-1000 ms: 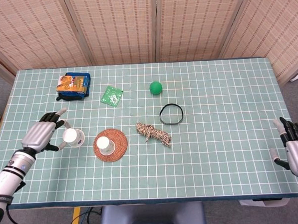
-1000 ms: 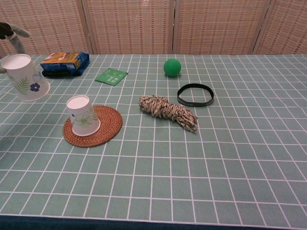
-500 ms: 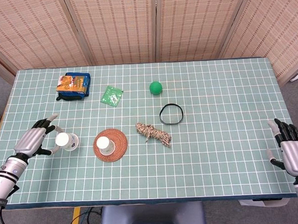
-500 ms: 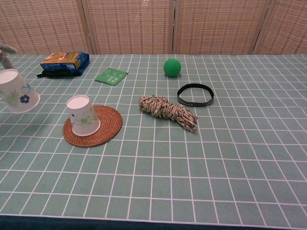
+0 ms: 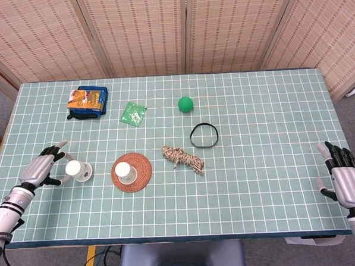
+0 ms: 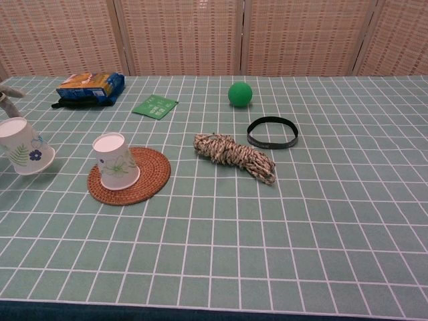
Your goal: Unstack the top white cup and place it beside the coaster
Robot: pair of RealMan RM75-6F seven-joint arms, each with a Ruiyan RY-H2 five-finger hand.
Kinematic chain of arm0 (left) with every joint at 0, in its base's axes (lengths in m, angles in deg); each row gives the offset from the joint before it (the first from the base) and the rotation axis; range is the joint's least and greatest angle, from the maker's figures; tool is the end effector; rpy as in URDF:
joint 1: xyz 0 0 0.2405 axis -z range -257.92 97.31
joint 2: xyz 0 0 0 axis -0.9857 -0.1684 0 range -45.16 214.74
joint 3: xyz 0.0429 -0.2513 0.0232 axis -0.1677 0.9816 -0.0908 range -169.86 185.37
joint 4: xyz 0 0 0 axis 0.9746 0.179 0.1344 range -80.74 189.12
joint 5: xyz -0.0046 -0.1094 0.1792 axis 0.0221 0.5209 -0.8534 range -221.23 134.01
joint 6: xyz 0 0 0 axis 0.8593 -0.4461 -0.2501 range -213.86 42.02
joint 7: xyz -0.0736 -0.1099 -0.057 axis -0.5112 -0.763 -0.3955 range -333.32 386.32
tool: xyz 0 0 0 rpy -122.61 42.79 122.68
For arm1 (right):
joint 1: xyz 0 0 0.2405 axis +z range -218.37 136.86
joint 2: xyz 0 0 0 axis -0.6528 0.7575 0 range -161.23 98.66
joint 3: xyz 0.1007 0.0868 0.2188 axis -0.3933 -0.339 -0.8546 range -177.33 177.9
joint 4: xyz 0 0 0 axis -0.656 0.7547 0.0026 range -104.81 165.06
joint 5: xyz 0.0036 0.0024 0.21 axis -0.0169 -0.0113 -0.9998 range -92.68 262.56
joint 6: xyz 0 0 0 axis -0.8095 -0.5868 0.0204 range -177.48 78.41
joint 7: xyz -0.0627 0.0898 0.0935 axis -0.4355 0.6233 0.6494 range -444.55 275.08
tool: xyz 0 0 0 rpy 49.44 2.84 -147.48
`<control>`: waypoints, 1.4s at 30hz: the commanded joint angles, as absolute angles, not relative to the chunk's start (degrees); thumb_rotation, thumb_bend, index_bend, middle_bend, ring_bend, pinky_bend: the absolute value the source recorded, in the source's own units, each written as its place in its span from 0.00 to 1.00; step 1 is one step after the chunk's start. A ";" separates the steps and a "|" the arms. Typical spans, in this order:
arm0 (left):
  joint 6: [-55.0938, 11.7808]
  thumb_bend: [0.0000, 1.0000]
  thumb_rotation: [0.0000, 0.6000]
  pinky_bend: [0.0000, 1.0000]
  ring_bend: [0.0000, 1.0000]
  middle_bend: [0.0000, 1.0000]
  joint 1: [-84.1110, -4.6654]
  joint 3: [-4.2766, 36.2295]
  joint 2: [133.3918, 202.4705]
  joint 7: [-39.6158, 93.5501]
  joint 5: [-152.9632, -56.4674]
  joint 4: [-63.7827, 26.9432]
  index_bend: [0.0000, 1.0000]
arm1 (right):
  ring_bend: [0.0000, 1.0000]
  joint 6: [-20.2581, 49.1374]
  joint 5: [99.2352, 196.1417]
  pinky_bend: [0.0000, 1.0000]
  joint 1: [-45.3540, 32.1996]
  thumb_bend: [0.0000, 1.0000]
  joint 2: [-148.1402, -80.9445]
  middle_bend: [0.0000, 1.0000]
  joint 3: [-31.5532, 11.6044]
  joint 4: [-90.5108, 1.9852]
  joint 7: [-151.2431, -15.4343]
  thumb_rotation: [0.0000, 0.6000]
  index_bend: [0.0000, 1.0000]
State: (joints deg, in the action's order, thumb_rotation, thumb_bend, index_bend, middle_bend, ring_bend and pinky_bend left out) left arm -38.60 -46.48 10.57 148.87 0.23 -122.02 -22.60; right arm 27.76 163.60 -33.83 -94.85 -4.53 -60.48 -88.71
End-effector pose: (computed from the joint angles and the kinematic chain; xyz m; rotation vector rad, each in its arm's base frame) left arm -0.2985 0.3422 0.1321 -1.6398 -1.2780 -0.8127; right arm -0.3323 -0.1991 0.1601 1.3780 -0.9325 0.7384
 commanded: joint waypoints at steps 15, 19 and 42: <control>-38.53 0.32 1.00 0.00 0.00 0.00 -46.52 9.31 154.56 -7.52 -126.03 -14.25 0.42 | 0.00 26.64 162.56 0.00 -33.19 0.36 -95.53 0.00 -4.67 -59.82 -89.60 1.00 0.00; -38.41 0.32 1.00 0.00 0.00 0.00 -46.49 9.29 154.98 -8.31 -126.23 -13.59 0.42 | 0.00 26.32 162.45 0.00 -33.01 0.36 -95.63 0.00 -4.64 -59.66 -89.70 1.00 0.00; -34.99 0.32 1.00 0.00 0.00 0.00 -47.50 10.16 149.29 -2.91 -125.32 -23.92 0.16 | 0.00 27.60 163.86 0.00 -33.37 0.36 -95.11 0.00 -4.26 -60.19 -88.64 1.00 0.00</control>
State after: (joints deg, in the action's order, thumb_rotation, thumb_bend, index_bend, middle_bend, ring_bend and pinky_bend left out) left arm -36.01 -47.01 9.80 151.41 -5.32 -126.02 -20.97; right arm 27.50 163.72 -33.31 -95.21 -4.32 -60.12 -88.78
